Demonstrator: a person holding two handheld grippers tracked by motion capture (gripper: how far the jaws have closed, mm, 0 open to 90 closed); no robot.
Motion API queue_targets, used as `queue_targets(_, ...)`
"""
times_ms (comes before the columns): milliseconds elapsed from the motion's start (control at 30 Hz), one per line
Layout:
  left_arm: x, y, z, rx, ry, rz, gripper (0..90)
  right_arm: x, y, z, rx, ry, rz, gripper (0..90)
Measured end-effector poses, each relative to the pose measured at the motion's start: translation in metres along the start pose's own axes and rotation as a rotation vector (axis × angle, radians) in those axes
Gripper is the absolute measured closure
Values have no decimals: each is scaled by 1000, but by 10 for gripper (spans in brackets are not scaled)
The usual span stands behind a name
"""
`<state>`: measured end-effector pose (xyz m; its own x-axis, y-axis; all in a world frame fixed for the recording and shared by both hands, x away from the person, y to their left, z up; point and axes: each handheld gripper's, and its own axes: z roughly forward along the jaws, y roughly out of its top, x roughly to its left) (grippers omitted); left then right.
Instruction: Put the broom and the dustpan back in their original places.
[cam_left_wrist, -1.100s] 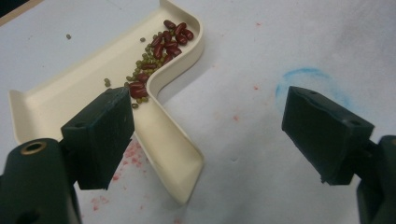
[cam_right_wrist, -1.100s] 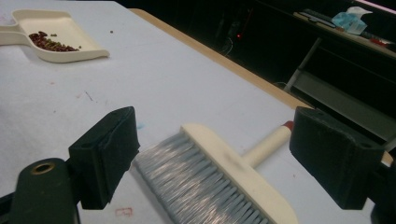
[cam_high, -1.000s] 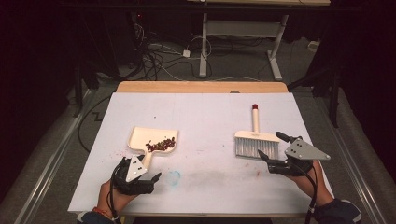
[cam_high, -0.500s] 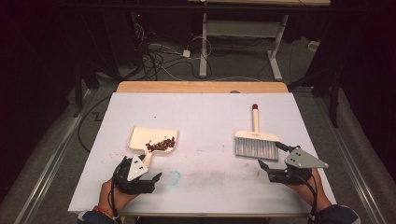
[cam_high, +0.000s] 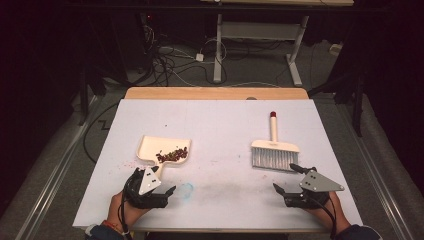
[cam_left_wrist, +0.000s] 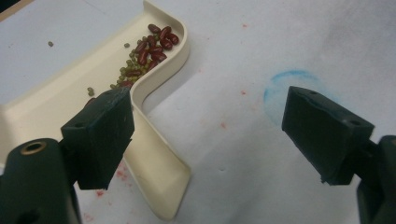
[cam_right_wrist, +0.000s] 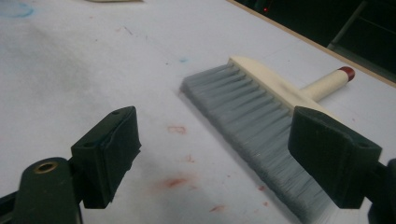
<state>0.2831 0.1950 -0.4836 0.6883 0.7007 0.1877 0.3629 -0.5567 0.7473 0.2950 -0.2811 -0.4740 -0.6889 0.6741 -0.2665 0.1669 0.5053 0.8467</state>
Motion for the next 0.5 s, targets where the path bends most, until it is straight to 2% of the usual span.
queue_targets(67,0,0,-1,-9,12,5,167,0,0,1,-3,10,10,170)
queue_targets(100,0,-1,-2,-6,7,-8,168,0,0,2,-5,16,12,170)
queue_targets(233,-1,-2,-6,-25,25,-3,168,0,1,3,-13,20,0,171)
queue_targets(333,-1,-2,-6,-20,20,-3,168,0,2,2,-11,15,-13,171)
queue_targets(500,-1,-3,-6,-22,19,-5,168,-2,4,-1,-22,-1,1,171)
